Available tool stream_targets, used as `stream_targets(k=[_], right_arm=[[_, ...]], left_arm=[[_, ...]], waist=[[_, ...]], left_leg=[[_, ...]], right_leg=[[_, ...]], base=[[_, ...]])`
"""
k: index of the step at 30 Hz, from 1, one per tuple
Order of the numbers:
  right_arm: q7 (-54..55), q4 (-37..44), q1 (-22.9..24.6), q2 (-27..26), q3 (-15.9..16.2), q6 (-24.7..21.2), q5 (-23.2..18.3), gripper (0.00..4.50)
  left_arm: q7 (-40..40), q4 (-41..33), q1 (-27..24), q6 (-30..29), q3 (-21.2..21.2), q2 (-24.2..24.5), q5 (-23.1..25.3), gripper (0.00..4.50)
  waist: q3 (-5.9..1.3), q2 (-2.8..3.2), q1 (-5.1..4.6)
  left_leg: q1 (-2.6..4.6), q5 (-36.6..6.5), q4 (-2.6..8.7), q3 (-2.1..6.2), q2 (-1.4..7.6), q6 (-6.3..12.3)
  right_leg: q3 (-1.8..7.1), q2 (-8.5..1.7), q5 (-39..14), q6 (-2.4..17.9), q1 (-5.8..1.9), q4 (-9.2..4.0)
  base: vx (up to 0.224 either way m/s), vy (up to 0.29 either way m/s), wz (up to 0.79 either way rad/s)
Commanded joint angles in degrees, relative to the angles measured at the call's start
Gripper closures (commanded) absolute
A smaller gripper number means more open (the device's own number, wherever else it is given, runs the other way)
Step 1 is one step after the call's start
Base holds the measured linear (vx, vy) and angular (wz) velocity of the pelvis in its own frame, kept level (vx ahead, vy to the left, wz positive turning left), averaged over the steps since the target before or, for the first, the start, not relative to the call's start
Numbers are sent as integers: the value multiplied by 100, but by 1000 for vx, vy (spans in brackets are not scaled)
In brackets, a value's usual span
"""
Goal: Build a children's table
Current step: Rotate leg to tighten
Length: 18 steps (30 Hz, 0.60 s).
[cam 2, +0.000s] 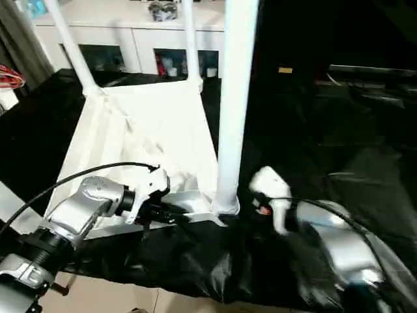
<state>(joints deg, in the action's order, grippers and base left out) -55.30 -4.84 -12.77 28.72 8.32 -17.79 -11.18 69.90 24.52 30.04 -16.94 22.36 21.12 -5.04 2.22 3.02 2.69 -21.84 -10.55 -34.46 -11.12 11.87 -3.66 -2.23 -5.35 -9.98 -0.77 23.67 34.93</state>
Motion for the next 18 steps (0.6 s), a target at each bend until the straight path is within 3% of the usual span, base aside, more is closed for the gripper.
stream_targets(k=[1, 5, 7, 8, 16, 18], right_arm=[[113, -183, -161, -37, 37, 112, 141, 0], [112, -539, -432, -116, 176, 197, 221, 39], [60, -677, -533, -158, 213, 244, 216, 48], [43, -728, -561, -178, 218, 269, 226, 72], [-26, -1133, -741, -279, 364, 510, 301, 134], [-13, -1255, -788, -291, 375, 582, 317, 157]], left_arm=[[29, 124, -62, -61, 84, -24, 4, 450], [20, 107, -18, -118, 62, -58, 3, 450], [-20, 138, -2, -76, 29, -66, 31, 450], [-29, 158, 4, -59, 19, -69, 38, 450], [-188, 238, 20, -14, -87, -83, 70, 450], [-214, 253, 28, -18, -102, -90, 64, 450]], waist=[[-321, -97, 18], [-306, -130, 42], [-309, -115, 48], [-301, -150, 50], [-277, -176, 29], [-269, -207, 16]], left_leg=[[72, -1430, 431, 55, 73, 176], [86, -1485, 434, 45, 78, 171], [76, -1504, 437, 54, 71, 142], [75, -1524, 439, 53, 71, 146], [79, -1692, 459, 64, 72, 95], [78, -1761, 465, 71, 72, 86]], right_leg=[[126, -184, -1607, 1206, -253, -465], [136, -196, -1865, 1138, -242, -496], [130, -200, -1945, 1096, -253, -492], [132, -201, -2011, 1069, -243, -496], [128, -210, -2414, 936, -223, -538], [126, -216, -2565, 890, -213, -556]], base=[[0, 0, 0], [0, 0, 0], [0, 0, 0], [0, 0, 0], [0, 0, 0], [0, 0, 0]])
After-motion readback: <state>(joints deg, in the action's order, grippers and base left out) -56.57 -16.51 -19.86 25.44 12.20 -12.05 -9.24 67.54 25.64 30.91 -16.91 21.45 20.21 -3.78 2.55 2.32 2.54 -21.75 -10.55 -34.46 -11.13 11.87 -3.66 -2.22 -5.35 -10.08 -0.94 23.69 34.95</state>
